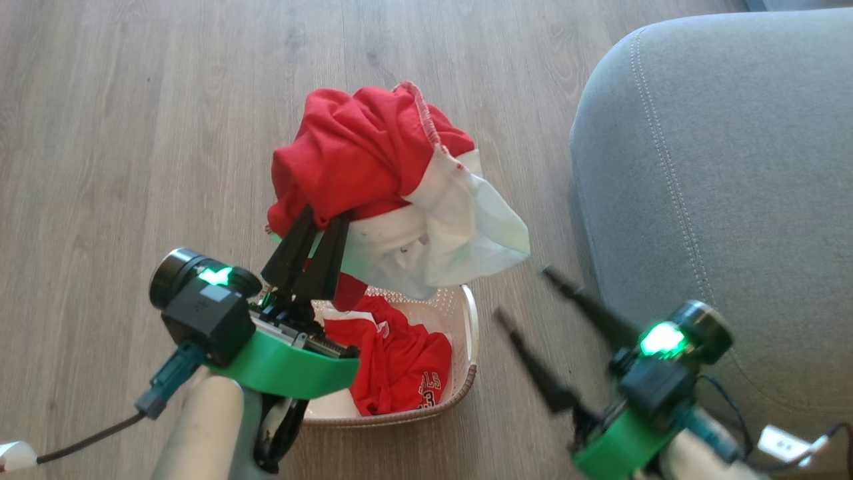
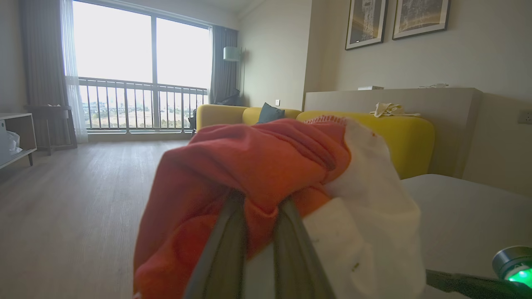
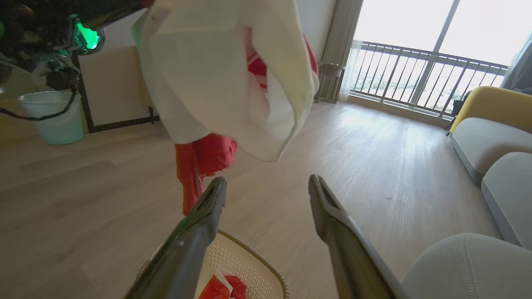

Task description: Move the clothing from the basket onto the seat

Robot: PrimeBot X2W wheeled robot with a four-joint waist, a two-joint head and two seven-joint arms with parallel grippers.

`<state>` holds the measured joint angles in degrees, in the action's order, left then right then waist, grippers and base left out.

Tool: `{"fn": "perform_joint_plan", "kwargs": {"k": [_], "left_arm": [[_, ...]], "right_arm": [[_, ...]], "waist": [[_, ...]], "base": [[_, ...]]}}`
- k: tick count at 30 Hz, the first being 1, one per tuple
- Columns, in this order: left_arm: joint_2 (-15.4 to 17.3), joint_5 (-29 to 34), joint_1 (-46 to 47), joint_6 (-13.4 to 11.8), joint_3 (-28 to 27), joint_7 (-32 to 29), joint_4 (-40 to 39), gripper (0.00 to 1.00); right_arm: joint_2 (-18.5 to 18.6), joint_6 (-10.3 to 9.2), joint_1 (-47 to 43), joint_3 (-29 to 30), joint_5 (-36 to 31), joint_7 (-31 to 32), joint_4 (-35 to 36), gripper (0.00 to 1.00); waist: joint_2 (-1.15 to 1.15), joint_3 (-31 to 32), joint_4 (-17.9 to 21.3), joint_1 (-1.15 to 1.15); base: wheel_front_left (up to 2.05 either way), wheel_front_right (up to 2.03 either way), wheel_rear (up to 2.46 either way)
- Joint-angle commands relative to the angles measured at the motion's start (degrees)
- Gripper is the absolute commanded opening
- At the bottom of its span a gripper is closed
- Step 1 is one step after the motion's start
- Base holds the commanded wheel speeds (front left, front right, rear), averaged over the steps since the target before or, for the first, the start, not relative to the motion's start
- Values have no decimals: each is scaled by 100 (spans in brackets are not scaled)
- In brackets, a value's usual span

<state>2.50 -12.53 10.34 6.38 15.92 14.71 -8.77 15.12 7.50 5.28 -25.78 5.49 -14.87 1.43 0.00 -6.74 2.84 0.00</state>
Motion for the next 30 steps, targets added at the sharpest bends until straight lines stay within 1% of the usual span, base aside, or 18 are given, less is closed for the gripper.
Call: {"fn": "perform_joint_plan", "kwargs": {"k": [1,2,3,6,10,14,17,22,30], "left_arm": [[38,62,252,12,-232,29,-160,0],[38,90,253,18,-220,29,-140,0],[38,90,253,18,-220,29,-140,0],[38,162,251,31,-139,29,-103,0],[38,265,222,45,57,29,-47,0],[38,372,224,60,260,29,-3,0],[38,409,222,67,362,29,4,0],[38,493,227,77,509,29,-2,0],[38,659,270,101,884,29,-46,0]], "right_arm": [[396,-1,201,-530,-295,-13,388,100],[470,-1,241,-659,-403,-13,509,100],[470,-1,241,-659,-403,-13,509,100],[488,-1,303,-740,-479,-13,815,100],[390,-1,358,-538,-541,-13,1006,100],[263,-1,379,-245,-680,-13,1040,100],[205,-1,384,-102,-772,-13,1022,100],[234,-1,434,-108,-880,-13,951,100],[311,-1,603,-172,-1138,-13,477,100]], "waist": [[0,-15,-3,0],[0,-27,-2,0],[0,-27,-2,0],[0,-53,-7,0],[0,-63,-34,0],[0,-30,-94,0],[0,-4,-135,0],[0,15,-189,0],[0,-5,-248,0]], "base": [[0,0,0],[0,0,0],[0,0,0],[0,0,0],[0,0,0],[0,0,0],[0,0,0],[0,0,0],[0,0,0]]}}
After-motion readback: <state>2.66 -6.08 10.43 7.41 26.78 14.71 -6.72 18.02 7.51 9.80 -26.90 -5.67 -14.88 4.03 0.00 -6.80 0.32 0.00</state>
